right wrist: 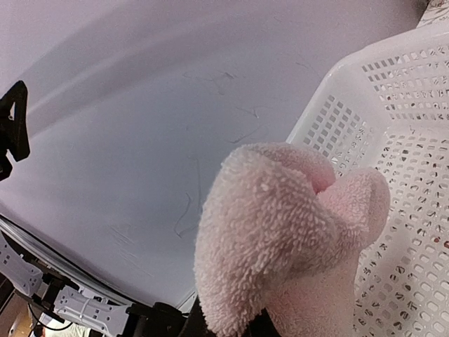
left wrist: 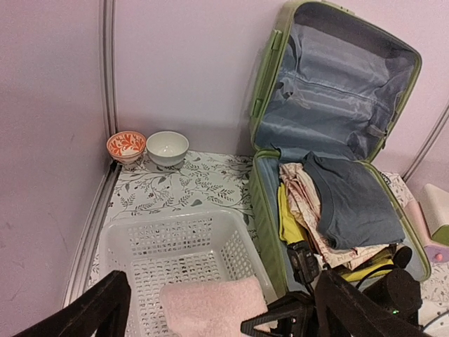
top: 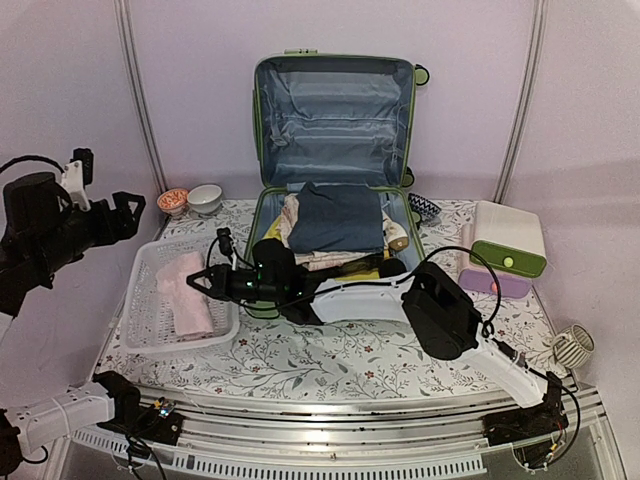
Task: Open, take out, and arrange the luggage
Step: Place the clothes in the bin.
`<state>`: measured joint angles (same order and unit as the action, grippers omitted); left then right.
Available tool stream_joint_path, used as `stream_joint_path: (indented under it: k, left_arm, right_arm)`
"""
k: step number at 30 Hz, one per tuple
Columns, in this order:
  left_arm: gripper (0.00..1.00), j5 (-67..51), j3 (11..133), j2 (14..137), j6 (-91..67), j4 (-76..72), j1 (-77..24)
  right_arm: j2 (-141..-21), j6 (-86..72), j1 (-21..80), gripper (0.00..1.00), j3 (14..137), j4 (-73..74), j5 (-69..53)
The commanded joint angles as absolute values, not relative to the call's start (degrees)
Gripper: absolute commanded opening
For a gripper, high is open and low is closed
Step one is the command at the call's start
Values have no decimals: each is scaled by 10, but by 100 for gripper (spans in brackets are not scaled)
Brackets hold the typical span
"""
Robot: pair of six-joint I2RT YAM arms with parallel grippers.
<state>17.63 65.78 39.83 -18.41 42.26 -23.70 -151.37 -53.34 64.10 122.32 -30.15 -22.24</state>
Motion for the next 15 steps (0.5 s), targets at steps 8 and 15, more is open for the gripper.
stream_joint_path:
  k: [8,15]
  left_arm:
    - [94,173,627,414,-181,424,-232]
    - [94,151,611,406,-201,421,-231]
  right_arm:
    - [-1496,-527,646,3,1247,-337,-201]
    - [-1469,-505,653,3,1244,-335,-205]
